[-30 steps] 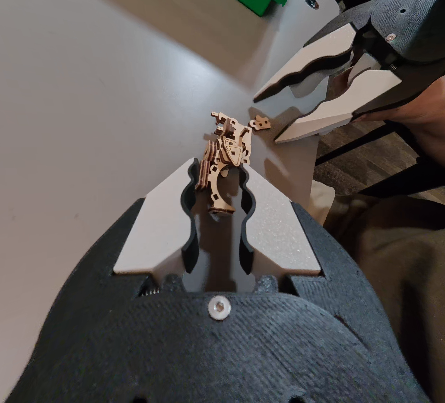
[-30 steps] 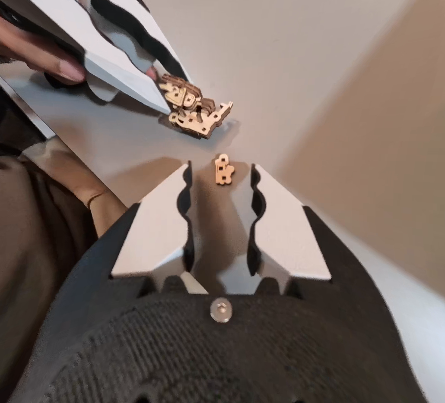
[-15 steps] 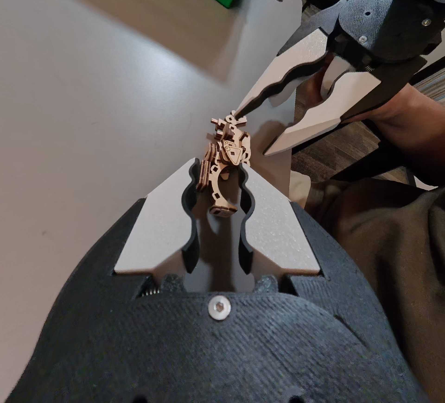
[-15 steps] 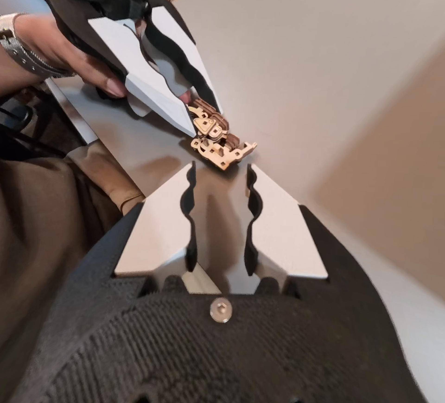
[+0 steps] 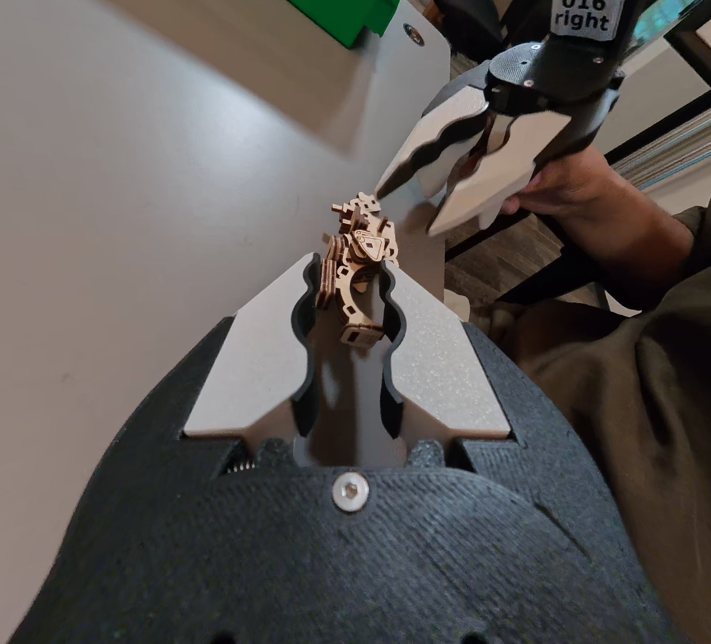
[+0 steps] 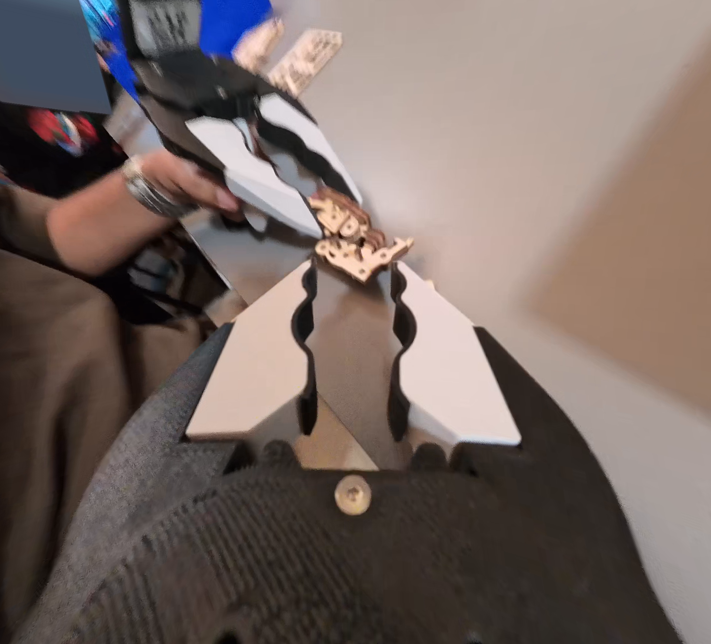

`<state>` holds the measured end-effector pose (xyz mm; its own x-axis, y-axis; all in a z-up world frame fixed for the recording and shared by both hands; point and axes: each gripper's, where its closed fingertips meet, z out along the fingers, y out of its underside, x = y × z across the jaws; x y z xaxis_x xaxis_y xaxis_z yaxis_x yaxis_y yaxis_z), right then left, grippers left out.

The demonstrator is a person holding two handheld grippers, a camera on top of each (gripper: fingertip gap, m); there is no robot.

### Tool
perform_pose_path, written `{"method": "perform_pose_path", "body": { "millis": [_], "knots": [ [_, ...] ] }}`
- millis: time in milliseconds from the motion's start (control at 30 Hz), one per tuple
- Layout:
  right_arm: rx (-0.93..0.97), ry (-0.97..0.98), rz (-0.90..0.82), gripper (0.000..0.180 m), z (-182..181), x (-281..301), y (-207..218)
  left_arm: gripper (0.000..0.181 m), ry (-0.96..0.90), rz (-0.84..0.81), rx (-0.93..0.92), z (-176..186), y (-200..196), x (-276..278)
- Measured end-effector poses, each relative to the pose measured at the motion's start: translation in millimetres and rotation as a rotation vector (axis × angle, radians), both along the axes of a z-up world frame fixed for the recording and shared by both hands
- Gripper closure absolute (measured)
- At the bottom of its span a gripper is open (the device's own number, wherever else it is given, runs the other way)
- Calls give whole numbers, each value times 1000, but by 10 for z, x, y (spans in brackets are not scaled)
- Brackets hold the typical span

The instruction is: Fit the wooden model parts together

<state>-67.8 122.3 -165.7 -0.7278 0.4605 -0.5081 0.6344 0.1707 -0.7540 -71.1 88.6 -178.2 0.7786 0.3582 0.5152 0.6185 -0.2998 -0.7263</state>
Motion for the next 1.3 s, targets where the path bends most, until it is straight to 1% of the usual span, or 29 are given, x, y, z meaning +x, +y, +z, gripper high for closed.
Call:
{"method": "perform_pose_path", "body": {
  "millis": [100, 167, 200, 333, 467, 500, 533, 567, 667, 733, 800, 933, 1000, 1067, 1133, 1233, 1300],
  "knots": [
    [-245, -39, -95, 146, 318, -144, 153, 154, 2, 22, 53, 75, -21, -53],
    [-336, -114, -132, 151, 351, -202, 244, 155, 10, 37, 93, 140, -39, -90],
    [-349, -162, -135, 153, 311, -204, 253, 156, 13, 48, 107, 164, -50, -111],
    [-326, -317, -46, 148, 133, -41, 78, 157, 21, 57, 94, 143, -74, -137],
    [-287, -312, -17, 148, 105, 38, -11, 159, 41, 38, 110, 183, -43, -99],
    [-284, -296, -30, 149, 116, 15, 14, 169, 49, 34, 112, 193, -38, -92],
    [-289, -280, -50, 150, 136, -22, 54, 171, 57, 27, 122, 215, -30, -80],
    [-303, -268, -72, 152, 164, -62, 100, 180, 66, 29, 134, 245, -25, -80],
    [-360, -278, -116, 154, 219, -142, 206, 181, 67, 33, 203, 366, -22, -73],
    [-368, -303, -114, 153, 202, -136, 204, 181, 37, 48, 221, 375, -37, -100],
    [-346, -305, -98, 152, 174, -103, 163, 181, 9, 56, 208, 329, -57, -124],
    [-253, -271, -78, 150, 92, -54, 109, 170, 15, 69, 191, 313, -89, -157],
    [-207, -254, -74, 149, 43, -43, 100, 163, 26, 67, 152, 276, -104, -152],
    [-169, -242, -66, 150, 2, -27, 88, 153, 37, 60, 42, 190, -146, -105],
    [-136, -228, -61, 150, -29, -18, 80, 146, 100, 26, -60, 133, -186, 15],
    [-85, -200, -57, 151, -76, -23, 70, 142, 242, 8, -231, -97, -254, 79],
    [-42, -187, -44, 151, -134, -22, 44, 143, 236, -12, -296, -225, -247, 104]
  ]
}}
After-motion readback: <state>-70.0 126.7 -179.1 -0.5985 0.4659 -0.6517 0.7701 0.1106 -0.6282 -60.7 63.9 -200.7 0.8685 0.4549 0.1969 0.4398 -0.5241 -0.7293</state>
